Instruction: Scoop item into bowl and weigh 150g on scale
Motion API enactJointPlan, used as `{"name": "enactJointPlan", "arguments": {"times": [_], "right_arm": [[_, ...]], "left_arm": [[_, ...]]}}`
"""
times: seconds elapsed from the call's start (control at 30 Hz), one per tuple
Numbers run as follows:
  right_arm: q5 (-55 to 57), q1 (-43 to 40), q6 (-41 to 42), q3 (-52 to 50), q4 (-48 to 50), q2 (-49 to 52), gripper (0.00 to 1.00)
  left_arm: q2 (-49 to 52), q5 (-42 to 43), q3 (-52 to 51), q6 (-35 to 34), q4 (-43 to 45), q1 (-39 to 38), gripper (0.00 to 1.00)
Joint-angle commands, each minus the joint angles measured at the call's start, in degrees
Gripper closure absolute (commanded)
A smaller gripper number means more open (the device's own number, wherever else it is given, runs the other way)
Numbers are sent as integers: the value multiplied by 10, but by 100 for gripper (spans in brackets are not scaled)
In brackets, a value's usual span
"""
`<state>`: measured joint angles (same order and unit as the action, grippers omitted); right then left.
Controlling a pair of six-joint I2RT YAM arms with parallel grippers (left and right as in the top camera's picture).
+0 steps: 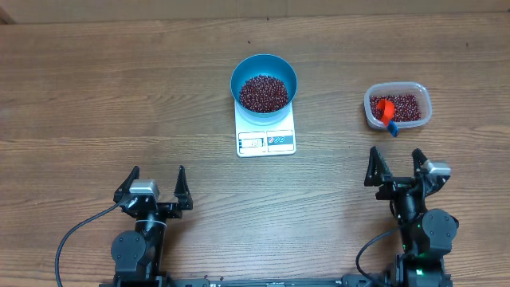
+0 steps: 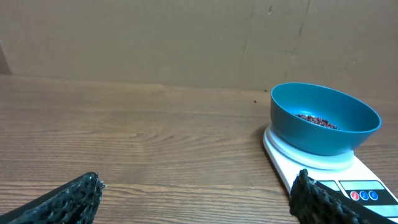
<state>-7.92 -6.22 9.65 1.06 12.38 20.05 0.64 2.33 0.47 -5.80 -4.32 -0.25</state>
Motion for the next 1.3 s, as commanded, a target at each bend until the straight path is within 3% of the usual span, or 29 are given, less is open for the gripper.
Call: {"name": "enactJointPlan", "arguments": {"times": [0.0, 0.5, 0.83, 1.27], "right_arm": [[29, 13, 10, -6, -21, -31, 0], [43, 40, 10, -6, -171, -103, 0], [45, 43, 8, -6, -170, -200, 0], [44, 43, 8, -6, -171, -199, 0]], "left_arm": [[-4, -4, -2, 7, -1, 3, 0], [-4, -4, -2, 7, -1, 3, 1], [-4, -4, -2, 7, -1, 3, 0], [-4, -4, -2, 7, -1, 3, 1]]}}
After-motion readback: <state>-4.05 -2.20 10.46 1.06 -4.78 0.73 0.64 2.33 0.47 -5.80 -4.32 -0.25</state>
